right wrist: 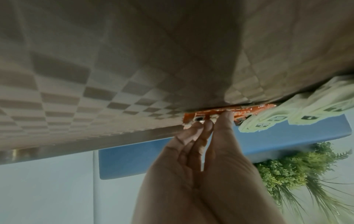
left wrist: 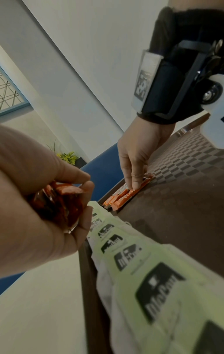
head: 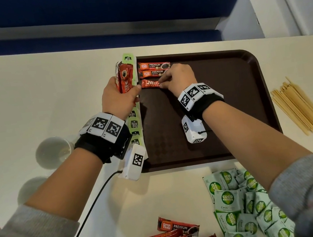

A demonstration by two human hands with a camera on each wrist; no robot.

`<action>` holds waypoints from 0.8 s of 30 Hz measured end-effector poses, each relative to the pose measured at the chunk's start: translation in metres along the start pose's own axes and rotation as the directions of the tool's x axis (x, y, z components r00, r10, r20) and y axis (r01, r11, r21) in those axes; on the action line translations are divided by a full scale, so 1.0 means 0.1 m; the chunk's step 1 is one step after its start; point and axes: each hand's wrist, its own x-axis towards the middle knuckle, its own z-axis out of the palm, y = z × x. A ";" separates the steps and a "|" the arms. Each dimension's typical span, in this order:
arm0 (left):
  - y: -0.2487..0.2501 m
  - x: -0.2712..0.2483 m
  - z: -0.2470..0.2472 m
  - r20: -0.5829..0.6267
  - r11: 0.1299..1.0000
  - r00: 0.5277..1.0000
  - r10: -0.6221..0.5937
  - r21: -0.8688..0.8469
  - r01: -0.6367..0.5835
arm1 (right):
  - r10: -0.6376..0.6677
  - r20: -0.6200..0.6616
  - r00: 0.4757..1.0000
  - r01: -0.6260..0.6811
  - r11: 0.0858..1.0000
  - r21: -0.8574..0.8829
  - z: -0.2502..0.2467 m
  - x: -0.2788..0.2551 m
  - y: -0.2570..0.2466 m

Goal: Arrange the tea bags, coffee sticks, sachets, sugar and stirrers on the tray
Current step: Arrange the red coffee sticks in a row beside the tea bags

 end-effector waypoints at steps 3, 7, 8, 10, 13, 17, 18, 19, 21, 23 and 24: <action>-0.01 0.01 0.00 -0.001 1.000 1.000 0.002 0.002 -0.002 | -0.016 -0.003 1.000 0.015 1.000 -0.005 0.01 0.04 -0.02; -0.02 0.01 0.00 0.000 1.000 1.000 -0.001 0.003 0.001 | -0.041 -0.015 0.999 0.041 0.999 -0.014 0.03 0.06 -0.03; -0.03 0.01 0.00 -0.002 1.000 1.000 -0.001 0.002 0.001 | -0.044 -0.018 0.999 0.044 0.999 -0.017 0.03 0.06 -0.03; -0.03 0.02 0.01 -0.003 1.000 1.000 -0.003 -0.002 0.003 | -0.051 -0.018 0.999 0.051 0.999 -0.019 0.05 0.08 -0.03; -0.05 0.01 0.02 0.009 1.000 1.000 -0.010 -0.024 0.010 | -0.069 -0.022 0.997 0.068 0.998 -0.017 0.07 0.09 -0.03; -0.06 0.00 0.03 0.026 0.999 0.999 -0.029 -0.035 0.030 | -0.085 -0.028 0.996 0.085 0.996 0.001 0.09 0.07 0.00; -0.06 0.00 0.04 0.032 0.999 0.999 -0.031 -0.038 0.032 | -0.091 -0.038 0.995 0.092 0.996 0.016 0.09 0.07 0.00; -0.06 0.00 0.04 0.037 0.999 0.999 -0.030 -0.030 0.031 | -0.097 -0.054 0.994 0.099 0.994 0.042 0.09 0.06 0.00; -0.05 -0.01 0.03 0.047 1.000 0.999 -0.020 0.007 0.020 | -0.111 -0.098 0.989 0.123 0.984 0.125 0.04 0.02 -0.04; -0.06 -0.01 0.03 0.058 0.999 0.998 -0.009 0.039 0.007 | -0.141 -0.116 0.983 0.161 0.967 0.197 -0.02 -0.03 -0.10; -0.06 -0.01 0.03 0.063 0.998 0.998 -0.008 0.058 0.005 | -0.162 -0.104 0.981 0.182 0.957 0.227 -0.05 -0.06 -0.14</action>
